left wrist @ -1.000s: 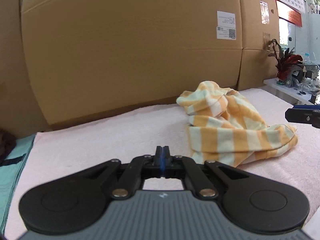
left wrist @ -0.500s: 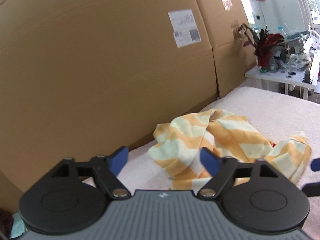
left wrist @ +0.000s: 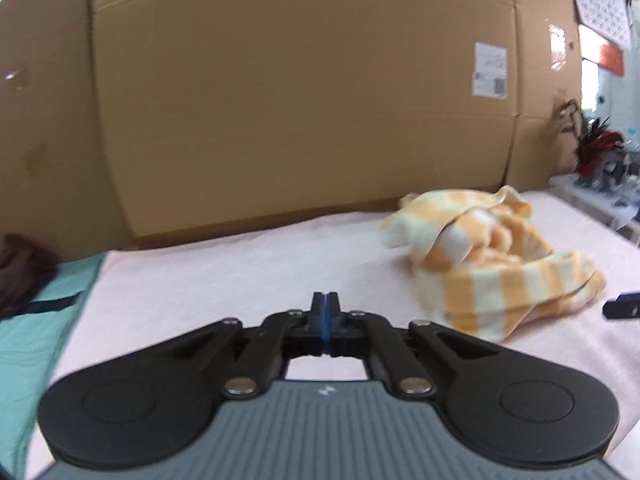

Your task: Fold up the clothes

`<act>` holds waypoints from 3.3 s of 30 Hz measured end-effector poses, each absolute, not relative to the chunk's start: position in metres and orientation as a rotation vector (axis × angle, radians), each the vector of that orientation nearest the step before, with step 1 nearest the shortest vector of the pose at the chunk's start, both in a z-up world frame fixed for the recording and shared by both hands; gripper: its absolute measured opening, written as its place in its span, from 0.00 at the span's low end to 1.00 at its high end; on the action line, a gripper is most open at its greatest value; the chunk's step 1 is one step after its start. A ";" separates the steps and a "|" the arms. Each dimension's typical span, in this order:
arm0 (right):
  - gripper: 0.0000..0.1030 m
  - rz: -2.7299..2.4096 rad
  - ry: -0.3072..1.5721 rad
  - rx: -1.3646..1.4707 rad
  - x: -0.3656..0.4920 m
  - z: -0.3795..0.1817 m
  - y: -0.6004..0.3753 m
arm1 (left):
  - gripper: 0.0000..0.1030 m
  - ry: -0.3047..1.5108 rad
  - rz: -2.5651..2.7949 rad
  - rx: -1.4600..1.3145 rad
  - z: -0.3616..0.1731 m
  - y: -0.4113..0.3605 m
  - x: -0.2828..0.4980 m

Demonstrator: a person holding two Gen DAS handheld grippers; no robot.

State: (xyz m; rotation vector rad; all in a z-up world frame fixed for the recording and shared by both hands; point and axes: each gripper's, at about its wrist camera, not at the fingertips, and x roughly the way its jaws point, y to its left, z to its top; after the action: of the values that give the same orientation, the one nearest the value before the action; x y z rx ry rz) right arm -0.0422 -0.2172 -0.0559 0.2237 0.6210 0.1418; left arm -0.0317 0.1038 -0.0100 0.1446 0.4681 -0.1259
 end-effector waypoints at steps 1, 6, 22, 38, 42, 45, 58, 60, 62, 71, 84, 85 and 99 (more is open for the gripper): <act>0.39 0.153 0.631 0.241 -0.037 -0.057 -0.213 | 0.00 0.473 -0.110 0.152 -0.010 0.109 -0.038; 0.40 0.138 0.664 0.398 -0.006 -0.061 -0.206 | 0.03 0.496 -0.031 0.187 -0.007 0.137 -0.067; 0.02 0.030 0.547 0.389 -0.020 -0.054 -0.229 | 0.00 0.600 -0.350 0.187 -0.030 0.032 0.110; 0.03 0.005 0.542 0.260 -0.033 -0.059 -0.222 | 0.66 0.342 -0.405 0.390 -0.005 0.005 0.036; 0.03 0.022 0.526 0.249 -0.037 -0.057 -0.221 | 0.30 0.431 -0.411 0.391 -0.014 0.001 0.066; 0.03 0.033 0.525 0.247 -0.041 -0.057 -0.222 | 0.30 0.421 -0.419 0.361 -0.013 0.007 0.072; 0.19 0.034 0.619 0.397 -0.025 -0.073 -0.226 | 0.07 0.473 -0.264 0.371 -0.034 -0.004 0.098; 0.04 0.024 0.629 0.452 -0.020 -0.074 -0.231 | 0.06 0.485 -0.220 0.356 -0.038 -0.006 0.101; 0.04 0.003 0.600 0.451 -0.017 -0.064 -0.235 | 0.06 0.454 -0.175 0.313 -0.026 0.005 0.098; 0.03 0.036 0.211 0.303 -0.041 0.053 -0.240 | 0.06 0.210 -0.024 0.131 0.098 0.116 0.032; 0.03 0.133 0.357 0.071 -0.063 0.028 -0.226 | 0.08 0.439 0.078 0.167 0.042 0.201 -0.050; 0.04 0.121 0.458 0.034 -0.057 0.008 -0.223 | 0.09 0.477 0.068 0.185 0.026 0.198 -0.053; 0.42 0.295 0.455 -0.451 -0.106 -0.044 -0.174 | 0.88 0.430 -0.183 0.237 0.018 0.166 -0.083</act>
State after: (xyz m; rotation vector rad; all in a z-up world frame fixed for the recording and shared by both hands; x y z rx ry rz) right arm -0.1064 -0.1740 -0.0443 -0.4514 0.4550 0.2951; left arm -0.0832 0.1662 0.0180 0.2369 0.4301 -0.1828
